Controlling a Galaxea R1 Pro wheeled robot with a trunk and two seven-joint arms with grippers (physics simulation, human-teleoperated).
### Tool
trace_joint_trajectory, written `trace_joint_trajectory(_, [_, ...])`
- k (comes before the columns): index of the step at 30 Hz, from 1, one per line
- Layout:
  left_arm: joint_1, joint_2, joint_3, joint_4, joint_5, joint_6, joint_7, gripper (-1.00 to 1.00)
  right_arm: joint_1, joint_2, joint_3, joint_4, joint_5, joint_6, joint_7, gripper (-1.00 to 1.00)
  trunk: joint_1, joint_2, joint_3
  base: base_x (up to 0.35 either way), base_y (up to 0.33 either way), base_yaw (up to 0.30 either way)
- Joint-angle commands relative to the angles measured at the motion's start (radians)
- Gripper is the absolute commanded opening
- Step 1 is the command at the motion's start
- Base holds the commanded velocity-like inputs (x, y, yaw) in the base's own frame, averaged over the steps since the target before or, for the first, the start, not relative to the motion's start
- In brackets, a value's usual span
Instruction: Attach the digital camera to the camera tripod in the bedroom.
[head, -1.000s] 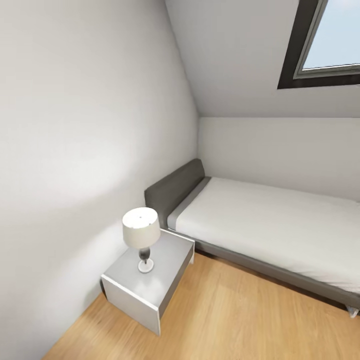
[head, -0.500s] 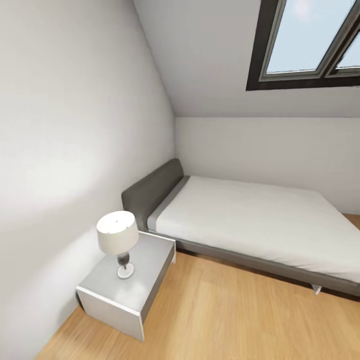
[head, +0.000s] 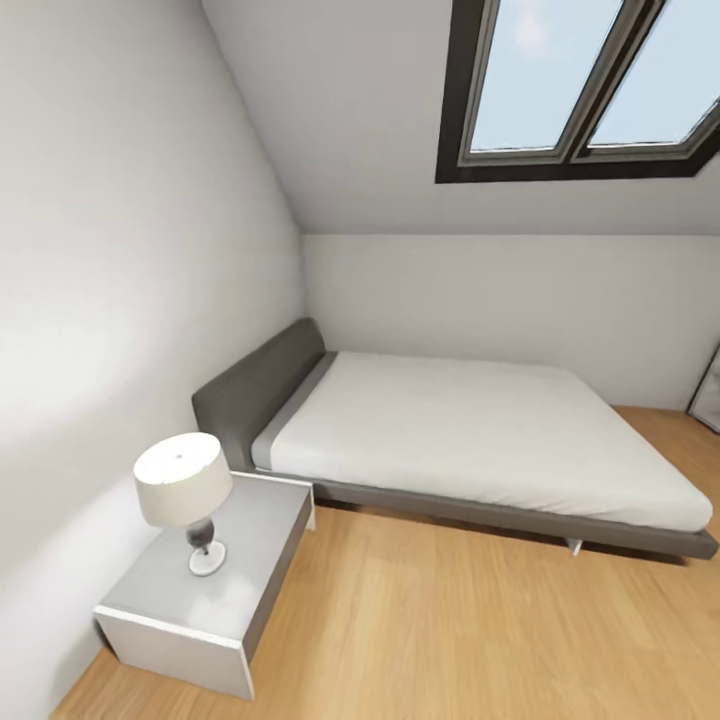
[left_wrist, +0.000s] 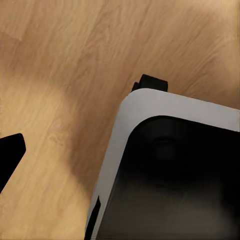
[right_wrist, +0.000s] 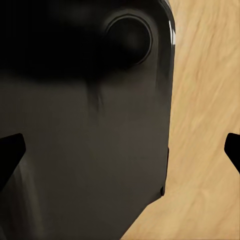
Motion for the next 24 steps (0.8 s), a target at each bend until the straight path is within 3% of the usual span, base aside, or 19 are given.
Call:
trace_joint_trajectory(1, [0.0,0.0,0.001,0.017,0.008,0.004,0.003,1.0,0.0,0.0,-0.001,0.0,-0.002,-0.001,0.0,1.0,0.0,0.0,-0.001,0.0,0.0,-0.296])
trace_joint_trajectory(8, [0.0,-0.002,0.001,0.121,0.008,0.039,0.011,1.0,0.0,0.0,-0.002,0.0,-0.002,-0.001,0.0,1.0,0.0,0.0,-0.001,0.0,0.0,-0.296])
trace_joint_trajectory(15, [0.0,-0.01,0.003,0.14,0.009,0.098,0.015,1.0,0.0,0.0,-0.001,0.0,-0.002,-0.001,0.0,1.0,0.0,0.0,-0.001,0.0,0.0,-0.296])
trace_joint_trajectory(24, [0.0,-0.011,0.001,0.143,0.006,0.099,0.019,1.0,0.0,0.0,-0.002,0.0,-0.001,-0.001,0.0,1.0,0.0,0.0,-0.001,0.0,0.0,-0.296])
